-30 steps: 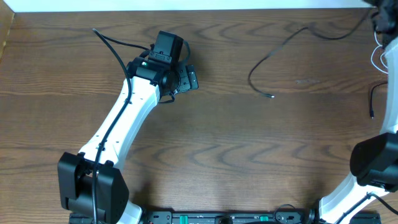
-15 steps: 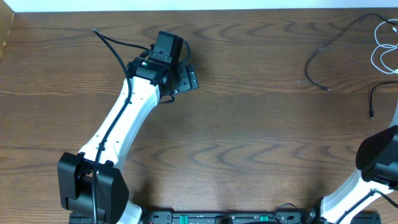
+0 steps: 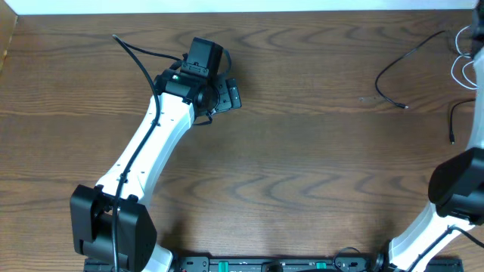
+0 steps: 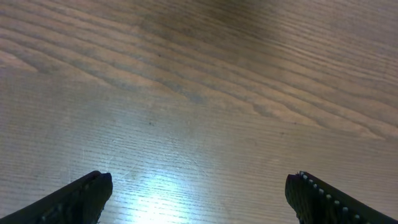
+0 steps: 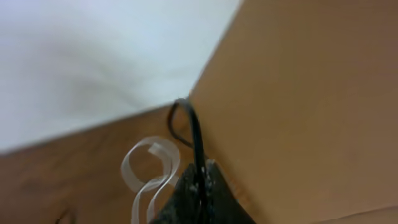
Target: Untangle cables
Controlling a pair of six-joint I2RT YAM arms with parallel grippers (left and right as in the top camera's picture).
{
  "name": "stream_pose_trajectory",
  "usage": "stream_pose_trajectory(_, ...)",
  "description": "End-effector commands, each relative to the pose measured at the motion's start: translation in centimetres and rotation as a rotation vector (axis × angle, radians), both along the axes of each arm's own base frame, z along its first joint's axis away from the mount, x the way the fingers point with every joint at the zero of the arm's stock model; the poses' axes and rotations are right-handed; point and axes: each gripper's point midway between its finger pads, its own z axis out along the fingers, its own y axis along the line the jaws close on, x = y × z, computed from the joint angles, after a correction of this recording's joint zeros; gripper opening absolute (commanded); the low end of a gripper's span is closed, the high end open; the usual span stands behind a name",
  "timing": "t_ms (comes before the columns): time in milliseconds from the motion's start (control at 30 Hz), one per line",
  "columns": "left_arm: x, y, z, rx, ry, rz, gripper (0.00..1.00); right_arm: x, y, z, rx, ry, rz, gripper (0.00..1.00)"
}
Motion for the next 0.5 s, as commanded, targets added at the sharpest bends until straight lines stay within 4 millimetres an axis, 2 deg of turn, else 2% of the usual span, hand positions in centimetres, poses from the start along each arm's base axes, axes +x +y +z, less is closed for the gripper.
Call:
stream_pose_trajectory(0,0.3,0.2,0.9,0.004,-0.024,0.009,0.94,1.3,1.8,-4.0,0.115,0.036,0.043,0.01)
stream_pose_trajectory(167,0.3,0.2,0.9,0.004,-0.024,0.009,0.94,1.2,2.2,-10.9,0.220,0.169,-0.008,0.01)
stream_pose_trajectory(333,0.3,0.2,0.9,0.004,-0.024,0.009,0.94,0.1,2.2,-18.5,0.324,0.308,-0.094,0.01)
stream_pose_trajectory(367,0.3,0.2,0.9,0.004,-0.024,0.009,0.94,-0.3,2.1,-20.3,0.346,0.339,-0.116,0.04)
stream_pose_trajectory(400,0.3,0.2,0.9,0.004,-0.024,0.009,0.94,-0.6,2.1,-21.6,0.361,0.366,-0.132,0.14)
stream_pose_trajectory(467,0.3,0.2,0.9,0.004,-0.024,0.009,0.94,-1.3,2.0,-23.6,0.381,0.413,-0.154,0.43)
